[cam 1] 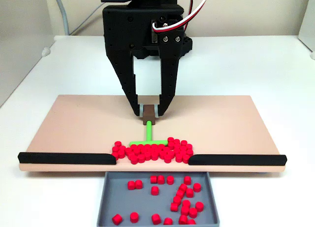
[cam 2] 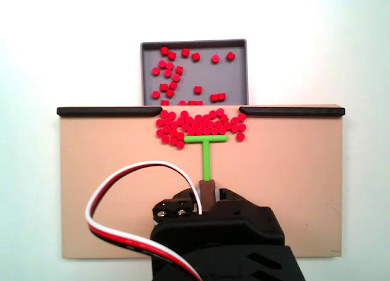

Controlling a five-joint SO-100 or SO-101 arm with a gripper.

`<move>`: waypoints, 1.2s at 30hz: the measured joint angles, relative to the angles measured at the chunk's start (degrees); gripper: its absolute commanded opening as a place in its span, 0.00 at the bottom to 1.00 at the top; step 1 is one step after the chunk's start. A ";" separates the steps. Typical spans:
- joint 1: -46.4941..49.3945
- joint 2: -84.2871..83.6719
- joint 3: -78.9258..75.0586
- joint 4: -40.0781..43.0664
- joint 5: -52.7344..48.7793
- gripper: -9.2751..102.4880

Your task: Push granules from bottom to the grey container

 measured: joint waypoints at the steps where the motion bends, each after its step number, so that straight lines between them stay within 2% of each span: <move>1: 0.00 -0.35 -0.35 0.00 0.00 0.08; 28: 0.35 -10.90 -14.85 0.44 0.00 0.08; 36: 0.26 -9.93 -16.96 5.19 3.87 0.08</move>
